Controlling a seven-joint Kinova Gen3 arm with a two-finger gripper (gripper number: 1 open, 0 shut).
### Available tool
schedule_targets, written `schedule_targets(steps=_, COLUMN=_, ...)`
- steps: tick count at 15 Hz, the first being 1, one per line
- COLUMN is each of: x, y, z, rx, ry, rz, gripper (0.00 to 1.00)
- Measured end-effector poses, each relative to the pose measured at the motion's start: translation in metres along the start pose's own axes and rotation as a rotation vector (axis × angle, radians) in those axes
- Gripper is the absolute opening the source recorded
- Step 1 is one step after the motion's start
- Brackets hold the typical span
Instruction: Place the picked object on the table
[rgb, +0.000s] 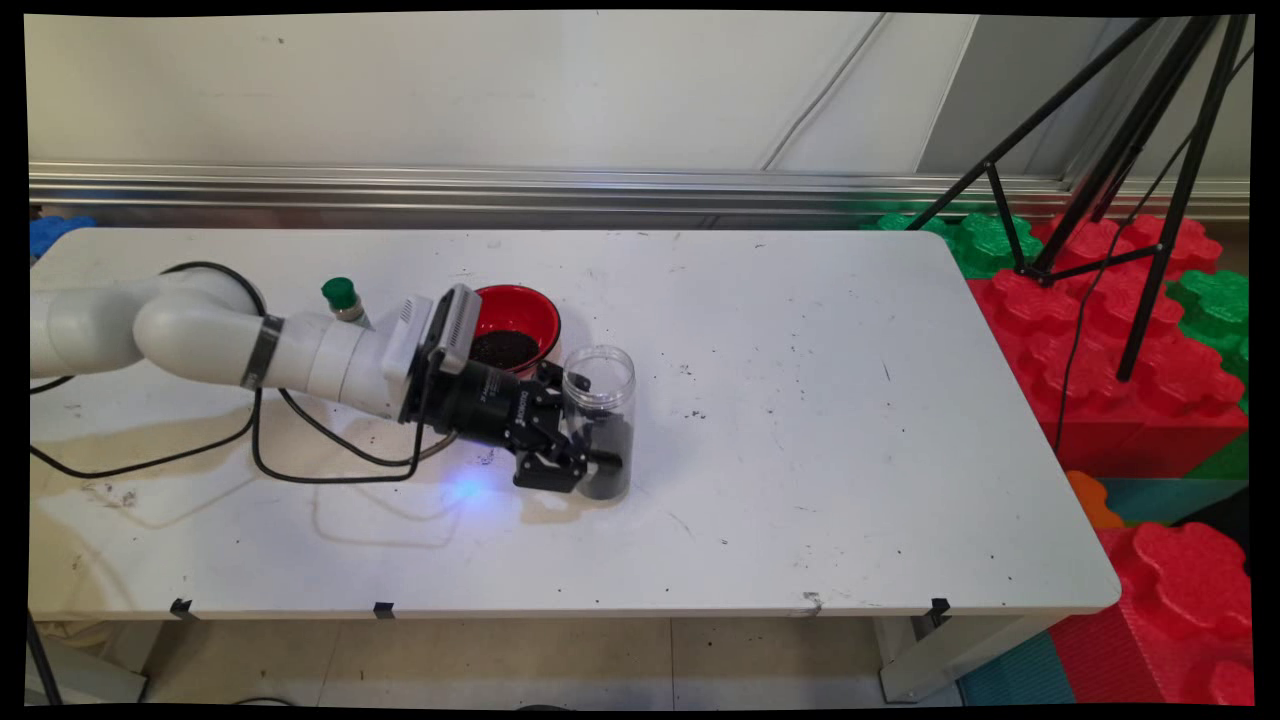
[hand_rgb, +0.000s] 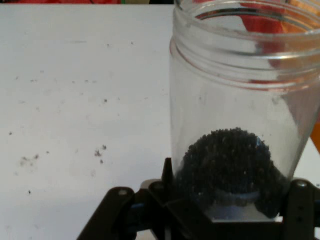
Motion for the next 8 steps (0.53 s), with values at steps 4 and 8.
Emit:
schedule_targets(steps=4, x=-0.012, y=0.001, z=0.008, rx=0.0, ry=-0.014, rz=-0.006, gripper=0.0)
schedule_targets(steps=8, x=-0.021, y=0.003, z=0.012, rx=0.0, ry=-0.024, rz=-0.006, gripper=0.0)
